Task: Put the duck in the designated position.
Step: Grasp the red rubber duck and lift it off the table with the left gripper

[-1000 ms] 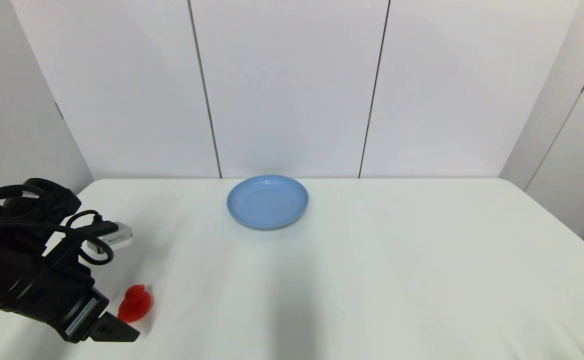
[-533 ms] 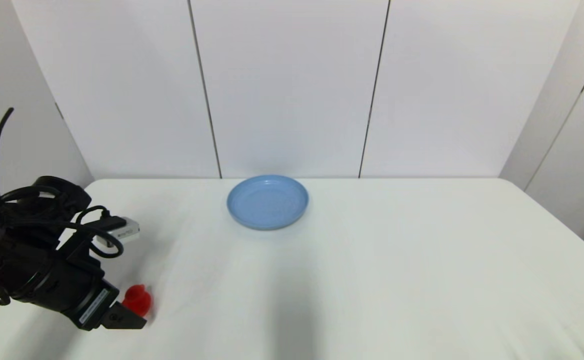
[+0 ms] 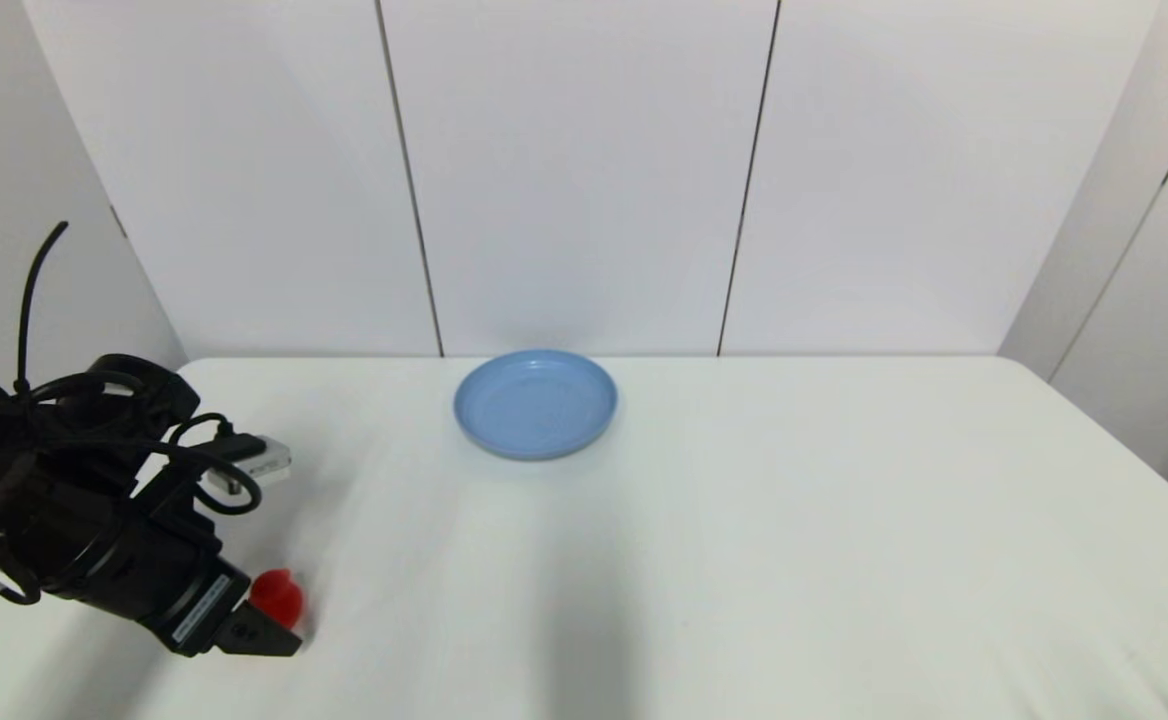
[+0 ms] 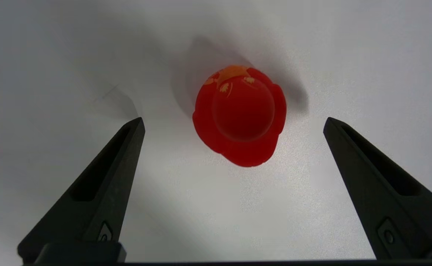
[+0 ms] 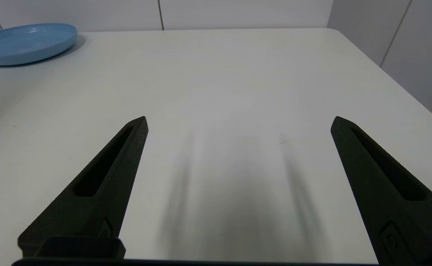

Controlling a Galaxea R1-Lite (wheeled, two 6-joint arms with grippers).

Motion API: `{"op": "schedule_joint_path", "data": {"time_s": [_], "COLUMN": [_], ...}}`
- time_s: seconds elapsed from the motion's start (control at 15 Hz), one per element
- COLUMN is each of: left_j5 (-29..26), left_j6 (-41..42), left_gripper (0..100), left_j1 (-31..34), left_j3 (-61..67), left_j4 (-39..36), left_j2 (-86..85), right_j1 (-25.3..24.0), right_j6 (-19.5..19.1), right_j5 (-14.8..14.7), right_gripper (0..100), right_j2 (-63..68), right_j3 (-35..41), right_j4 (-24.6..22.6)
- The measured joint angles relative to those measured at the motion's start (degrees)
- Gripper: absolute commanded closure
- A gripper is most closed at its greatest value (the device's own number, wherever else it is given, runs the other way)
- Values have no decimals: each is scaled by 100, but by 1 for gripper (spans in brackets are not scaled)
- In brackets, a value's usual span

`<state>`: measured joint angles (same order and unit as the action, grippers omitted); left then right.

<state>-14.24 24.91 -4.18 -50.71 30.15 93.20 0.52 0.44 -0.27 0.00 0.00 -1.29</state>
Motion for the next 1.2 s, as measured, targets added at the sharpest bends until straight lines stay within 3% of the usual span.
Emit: {"op": "schedule_joint_path", "data": {"time_s": [0.07, 0.13, 1.2], "left_j5": [-4, -6, -32], "left_j6": [0, -24, -55], "left_gripper": [0, 100, 100], "left_j1": [-15, -39, -284], "left_j3": [-5, -5, -304], "left_j4": [-9, -11, -41], "left_j2": [18, 32, -179], "right_j1": [0, 0, 0], "right_j6": [2, 2, 0], "right_j5": [0, 2, 2], "right_gripper": [0, 0, 0], "right_j2": [0, 0, 0], "right_j3": [0, 0, 0], "right_j4": [0, 0, 2]}}
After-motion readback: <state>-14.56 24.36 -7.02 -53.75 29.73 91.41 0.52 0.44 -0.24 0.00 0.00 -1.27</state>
